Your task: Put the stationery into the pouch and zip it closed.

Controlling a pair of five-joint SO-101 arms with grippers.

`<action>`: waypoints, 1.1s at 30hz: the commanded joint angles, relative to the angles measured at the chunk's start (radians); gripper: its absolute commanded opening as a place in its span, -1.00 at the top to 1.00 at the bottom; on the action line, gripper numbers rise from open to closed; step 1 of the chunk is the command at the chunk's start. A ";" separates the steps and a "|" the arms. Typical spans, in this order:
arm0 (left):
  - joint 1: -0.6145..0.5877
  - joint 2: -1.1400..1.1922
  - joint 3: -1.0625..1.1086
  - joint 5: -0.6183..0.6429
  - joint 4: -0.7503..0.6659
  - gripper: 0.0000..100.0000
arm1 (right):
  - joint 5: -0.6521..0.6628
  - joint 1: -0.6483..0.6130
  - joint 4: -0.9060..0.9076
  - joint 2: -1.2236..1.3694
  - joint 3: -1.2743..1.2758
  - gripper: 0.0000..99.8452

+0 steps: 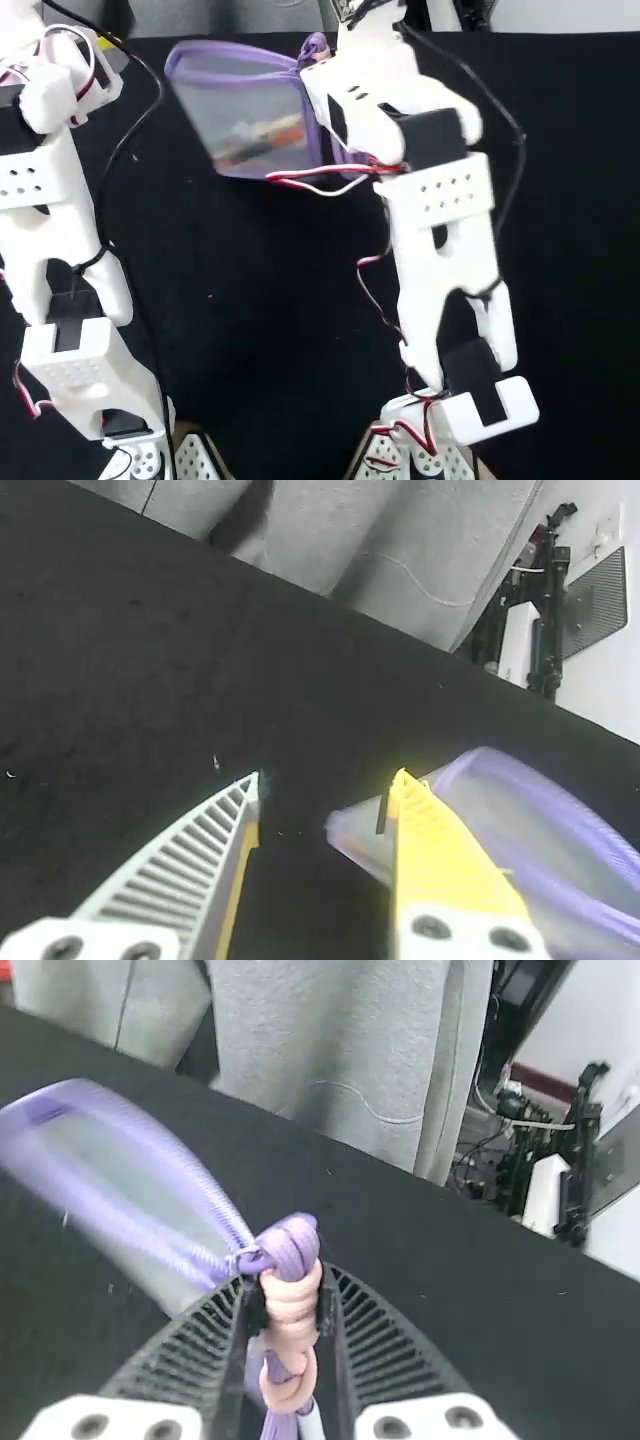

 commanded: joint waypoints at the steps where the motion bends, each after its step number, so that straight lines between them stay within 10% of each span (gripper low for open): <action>1: -0.004 -0.011 -0.047 -0.006 -0.023 0.58 | 0.061 -0.038 0.170 -0.047 -0.234 0.98; 33: -0.041 -0.021 0.105 -0.063 0.009 0.58 | 0.097 -0.221 0.361 0.116 -0.430 0.98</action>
